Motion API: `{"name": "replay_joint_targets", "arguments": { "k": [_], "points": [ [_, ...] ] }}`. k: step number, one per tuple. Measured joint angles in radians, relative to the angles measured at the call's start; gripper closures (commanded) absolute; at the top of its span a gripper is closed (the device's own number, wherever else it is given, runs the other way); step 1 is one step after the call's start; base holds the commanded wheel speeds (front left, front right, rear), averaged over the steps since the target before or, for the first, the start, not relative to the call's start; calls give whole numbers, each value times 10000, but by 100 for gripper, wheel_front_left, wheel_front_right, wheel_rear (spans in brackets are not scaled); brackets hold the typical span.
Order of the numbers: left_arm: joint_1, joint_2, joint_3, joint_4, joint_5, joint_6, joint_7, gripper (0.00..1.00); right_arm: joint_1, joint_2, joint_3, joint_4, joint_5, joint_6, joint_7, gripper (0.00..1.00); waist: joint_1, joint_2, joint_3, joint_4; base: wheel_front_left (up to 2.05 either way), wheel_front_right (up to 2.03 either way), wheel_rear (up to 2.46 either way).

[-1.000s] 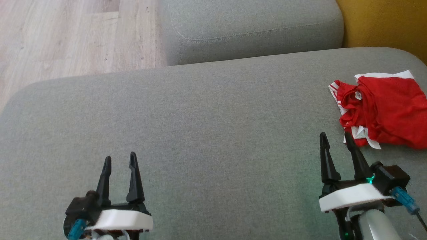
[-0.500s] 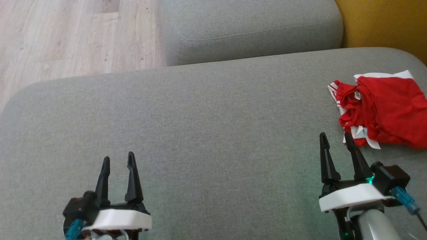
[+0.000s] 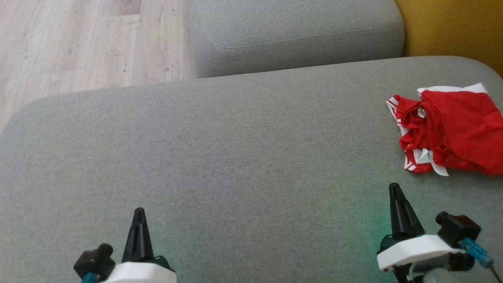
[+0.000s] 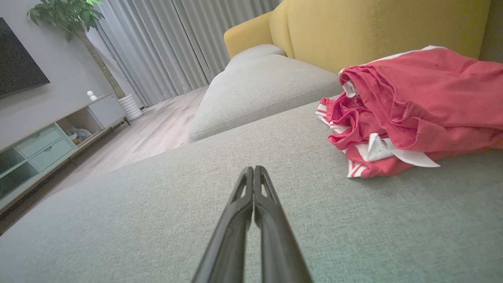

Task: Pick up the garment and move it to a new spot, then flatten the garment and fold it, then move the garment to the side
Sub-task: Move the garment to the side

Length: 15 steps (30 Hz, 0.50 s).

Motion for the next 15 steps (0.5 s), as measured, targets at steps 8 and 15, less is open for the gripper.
{"name": "replay_joint_targets", "arguments": {
  "k": [8,15],
  "points": [
    [-11,-2,132,-42,-752,-90,184,100,-2,0,-71,-36,890,0,213,100,0,0,10,20,0,0,0],
    [-35,0,313,-63,-1409,-178,431,100,-13,-2,-136,-69,1659,0,374,100,0,0,18,37,0,0,0]
  ]
}}
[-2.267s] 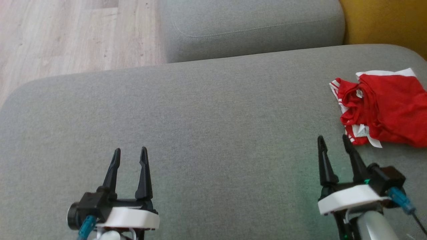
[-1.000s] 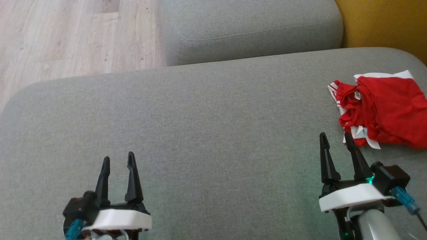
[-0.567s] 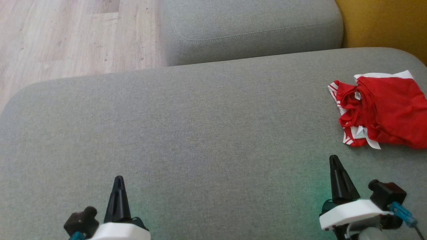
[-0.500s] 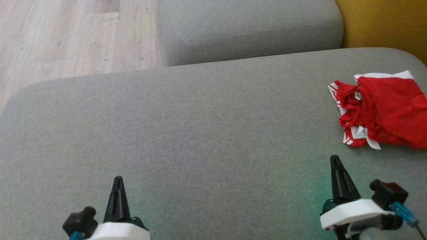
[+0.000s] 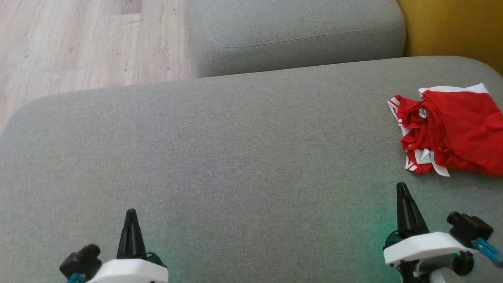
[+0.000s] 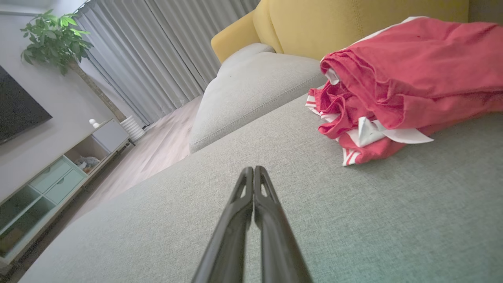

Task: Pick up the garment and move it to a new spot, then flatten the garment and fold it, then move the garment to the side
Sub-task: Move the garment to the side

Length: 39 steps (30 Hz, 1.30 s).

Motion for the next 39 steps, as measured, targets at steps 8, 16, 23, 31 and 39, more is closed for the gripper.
{"name": "replay_joint_targets", "arguments": {
  "k": [8,16,23,31,39],
  "points": [
    [-34,-2,113,-61,-750,-50,192,100,-74,0,-146,-56,895,0,190,100,0,0,10,19,0,0,0],
    [-75,-2,322,-117,-1501,-176,451,100,-161,-2,-244,-138,1755,0,410,100,0,0,19,38,0,0,0],
    [-104,-2,397,-140,-2056,-196,625,100,-162,-4,-316,-167,2418,0,585,100,0,0,26,53,0,0,0],
    [-257,-4,596,-176,-2815,-328,867,100,-178,-6,-454,-213,3292,0,805,100,0,0,36,72,0,0,0],
    [-275,-4,715,-188,-3557,-370,1070,100,-190,-8,-575,-282,4159,0,1032,100,0,0,46,91,0,0,0]
  ]
}}
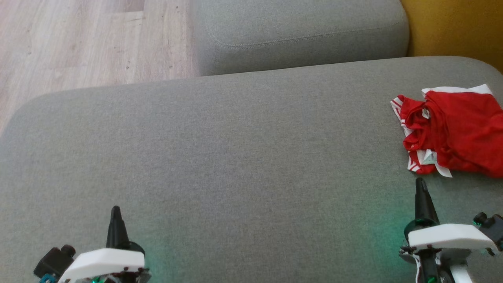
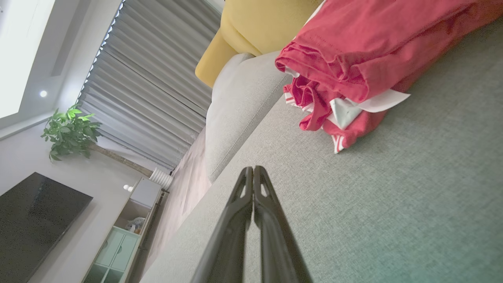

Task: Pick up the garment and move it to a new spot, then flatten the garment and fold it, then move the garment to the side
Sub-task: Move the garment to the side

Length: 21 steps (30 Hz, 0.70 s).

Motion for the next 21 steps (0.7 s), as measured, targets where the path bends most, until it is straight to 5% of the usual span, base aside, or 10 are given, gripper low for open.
{"name": "replay_joint_targets", "arguments": {
  "k": [21],
  "points": [
    [-170,-6,476,-119,-2069,-257,621,100,-203,-2,-339,-128,2372,0,598,100,0,0,26,52,0,0,0]
  ]
}}
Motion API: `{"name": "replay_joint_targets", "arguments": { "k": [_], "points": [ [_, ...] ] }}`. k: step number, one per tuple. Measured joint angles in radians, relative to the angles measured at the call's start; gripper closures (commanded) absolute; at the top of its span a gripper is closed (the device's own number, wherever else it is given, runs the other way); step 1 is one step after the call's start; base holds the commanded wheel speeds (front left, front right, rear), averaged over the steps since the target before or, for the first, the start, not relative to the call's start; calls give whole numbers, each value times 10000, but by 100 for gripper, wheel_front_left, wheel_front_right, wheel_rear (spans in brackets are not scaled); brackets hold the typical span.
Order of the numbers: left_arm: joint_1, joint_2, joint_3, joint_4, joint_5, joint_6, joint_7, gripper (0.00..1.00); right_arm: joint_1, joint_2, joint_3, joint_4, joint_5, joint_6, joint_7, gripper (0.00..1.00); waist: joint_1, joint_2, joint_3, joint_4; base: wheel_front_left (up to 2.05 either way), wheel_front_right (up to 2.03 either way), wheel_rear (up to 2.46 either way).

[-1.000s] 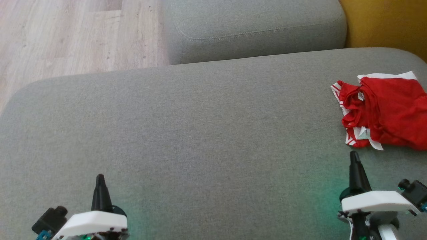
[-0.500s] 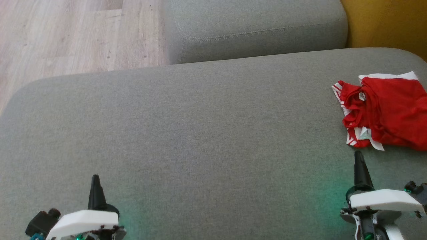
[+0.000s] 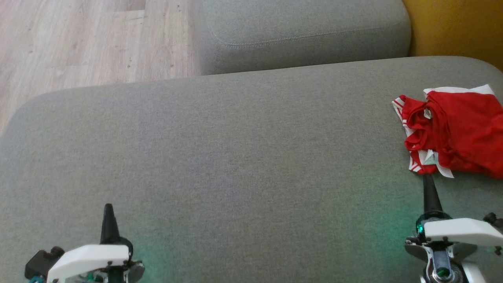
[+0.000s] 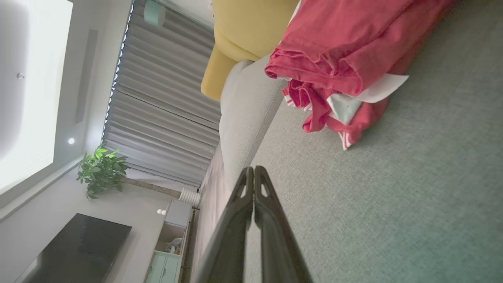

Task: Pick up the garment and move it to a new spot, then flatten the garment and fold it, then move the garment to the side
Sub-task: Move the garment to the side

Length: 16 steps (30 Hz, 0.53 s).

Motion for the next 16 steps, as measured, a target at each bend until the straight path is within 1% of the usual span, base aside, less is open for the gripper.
{"name": "replay_joint_targets", "arguments": {
  "k": [10,16],
  "points": [
    [-71,-2,169,-54,-930,-165,313,100,-1,0,-173,-69,1064,0,305,100,0,0,12,24,0,0,0],
    [-148,-6,286,-75,-1400,-174,451,100,-2,0,-274,-86,1588,0,416,100,0,0,18,36,0,0,0]
  ]
}}
